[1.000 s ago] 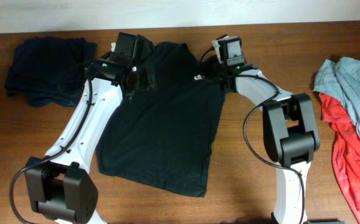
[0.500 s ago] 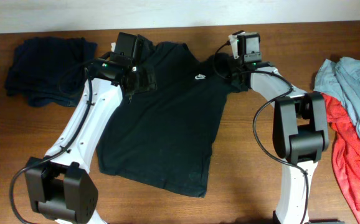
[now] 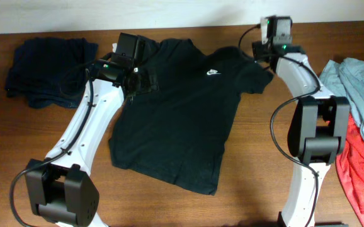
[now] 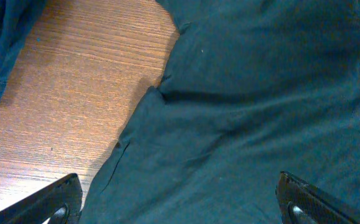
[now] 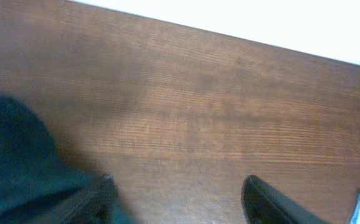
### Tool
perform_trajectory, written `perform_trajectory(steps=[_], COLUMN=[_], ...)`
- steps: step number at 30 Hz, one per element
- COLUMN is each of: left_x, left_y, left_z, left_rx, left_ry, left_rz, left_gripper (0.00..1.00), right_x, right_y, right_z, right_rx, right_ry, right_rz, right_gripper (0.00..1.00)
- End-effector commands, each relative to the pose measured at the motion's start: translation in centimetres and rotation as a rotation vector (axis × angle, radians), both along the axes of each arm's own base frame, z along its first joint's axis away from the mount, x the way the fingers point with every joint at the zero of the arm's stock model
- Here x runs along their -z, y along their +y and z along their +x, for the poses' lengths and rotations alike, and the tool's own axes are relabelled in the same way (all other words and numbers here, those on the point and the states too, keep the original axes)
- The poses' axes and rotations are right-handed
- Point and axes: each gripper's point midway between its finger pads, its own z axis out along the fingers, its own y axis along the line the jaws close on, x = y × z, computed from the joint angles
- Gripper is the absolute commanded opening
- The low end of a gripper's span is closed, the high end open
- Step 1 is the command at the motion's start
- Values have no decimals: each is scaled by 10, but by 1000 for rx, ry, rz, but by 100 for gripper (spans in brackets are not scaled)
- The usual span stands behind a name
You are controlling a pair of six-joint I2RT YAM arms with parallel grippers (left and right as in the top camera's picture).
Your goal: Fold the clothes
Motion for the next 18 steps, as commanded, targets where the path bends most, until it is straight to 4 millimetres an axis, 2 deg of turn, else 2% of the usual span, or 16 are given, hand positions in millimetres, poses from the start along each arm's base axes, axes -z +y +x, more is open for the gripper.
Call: perform_trajectory(steps=[1, 4, 7, 9, 12, 14, 18], left_x=[5, 5, 5, 5, 5, 5, 5], left_y=[0, 0, 0, 0, 0, 0, 0], left_z=[-1, -1, -1, -1, -1, -1, -1], left_rx=[2, 2, 3, 3, 3, 3, 3], left_ry=[12, 12, 12, 12, 12, 12, 12], left_rz=[-1, -1, -1, -1, -1, -1, -1], left_gripper=[99, 99, 99, 99, 99, 99, 99], right_x=[-72, -88, -82, -71, -55, -40, -5], right_y=[14, 25, 51, 74, 99, 104, 102], right_z=[8, 1, -18, -34, -57, -73, -102], right_rx=[-16, -31, -115, -190, -259, -229, -159], right_ry=[-101, -68, 39, 122, 231, 308, 457], right_rz=[6, 45, 138, 228, 329, 365, 390], right_gripper=[82, 84, 83, 71, 43, 26, 9])
